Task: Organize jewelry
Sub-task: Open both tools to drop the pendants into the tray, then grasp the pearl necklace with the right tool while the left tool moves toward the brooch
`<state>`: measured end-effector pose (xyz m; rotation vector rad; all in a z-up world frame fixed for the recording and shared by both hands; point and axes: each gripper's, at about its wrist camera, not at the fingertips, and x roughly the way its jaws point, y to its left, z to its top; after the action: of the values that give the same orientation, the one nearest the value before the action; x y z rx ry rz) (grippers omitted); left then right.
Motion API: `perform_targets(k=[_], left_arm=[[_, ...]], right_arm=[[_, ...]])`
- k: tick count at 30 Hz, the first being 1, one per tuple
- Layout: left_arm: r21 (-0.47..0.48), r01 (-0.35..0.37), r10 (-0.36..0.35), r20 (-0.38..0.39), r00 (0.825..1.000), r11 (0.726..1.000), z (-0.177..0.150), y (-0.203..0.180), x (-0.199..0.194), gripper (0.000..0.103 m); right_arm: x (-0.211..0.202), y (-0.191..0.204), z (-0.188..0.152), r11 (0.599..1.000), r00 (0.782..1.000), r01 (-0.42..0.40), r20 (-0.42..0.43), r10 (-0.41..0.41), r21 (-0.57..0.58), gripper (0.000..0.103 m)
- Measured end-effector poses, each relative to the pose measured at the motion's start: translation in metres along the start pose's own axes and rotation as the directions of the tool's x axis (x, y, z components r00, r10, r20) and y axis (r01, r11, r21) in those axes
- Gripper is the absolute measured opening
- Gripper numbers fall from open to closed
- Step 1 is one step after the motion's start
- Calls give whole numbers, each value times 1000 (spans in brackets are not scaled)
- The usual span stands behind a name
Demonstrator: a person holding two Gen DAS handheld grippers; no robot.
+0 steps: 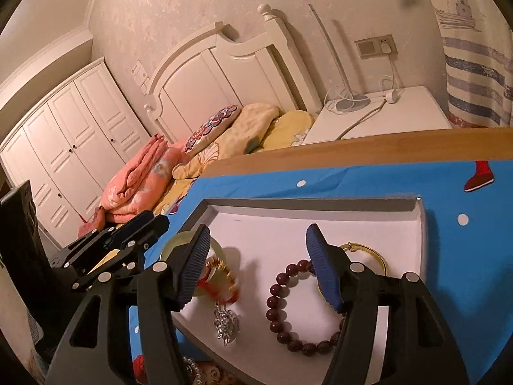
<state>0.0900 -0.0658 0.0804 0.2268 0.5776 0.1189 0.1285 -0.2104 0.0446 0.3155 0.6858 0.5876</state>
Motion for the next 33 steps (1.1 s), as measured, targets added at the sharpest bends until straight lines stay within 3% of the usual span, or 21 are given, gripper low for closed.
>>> perform_targets(k=[3, 8, 11, 15, 22, 28, 30, 32, 33], left_arm=[[0, -9, 9, 12, 1000, 1000, -1, 1, -9, 31], [-11, -18, 19, 30, 999, 1000, -5, 8, -29, 34], [-21, -32, 33, 50, 998, 999, -8, 14, -45, 44], [-40, -52, 55, 85, 995, 998, -16, 24, -73, 58], [-45, -69, 74, 104, 992, 997, -43, 44, -107, 89], [-155, 10, -6, 32, 999, 988, -87, 88, -108, 92], [-170, 102, -98, 31, 995, 980, -102, 98, -107, 94], [-160, 206, -204, 33, 978, 965, -115, 102, -107, 95], [-150, 222, -219, 32, 975, 963, -121, 100, -107, 96]], right_arm=[[-4, 1, -2, 1000, 1000, 1, 5, -1, 5, 61], [-20, 12, -4, 1000, 1000, -3, 17, 4, 0, 61], [-34, 22, -7, 1000, 1000, 0, 29, 1, -15, 62], [-54, 34, -15, 1000, 999, 4, 40, -3, -22, 72], [-85, 48, -44, 999, 999, 40, 35, -39, -37, 82], [-101, 49, -75, 995, 996, 85, 2, -85, -50, 86], [-100, 49, -83, 994, 995, 97, -14, -98, -56, 86], [-97, 49, -91, 993, 994, 100, -36, -102, -54, 86], [-95, 49, -95, 993, 993, 102, -51, -105, -59, 86]])
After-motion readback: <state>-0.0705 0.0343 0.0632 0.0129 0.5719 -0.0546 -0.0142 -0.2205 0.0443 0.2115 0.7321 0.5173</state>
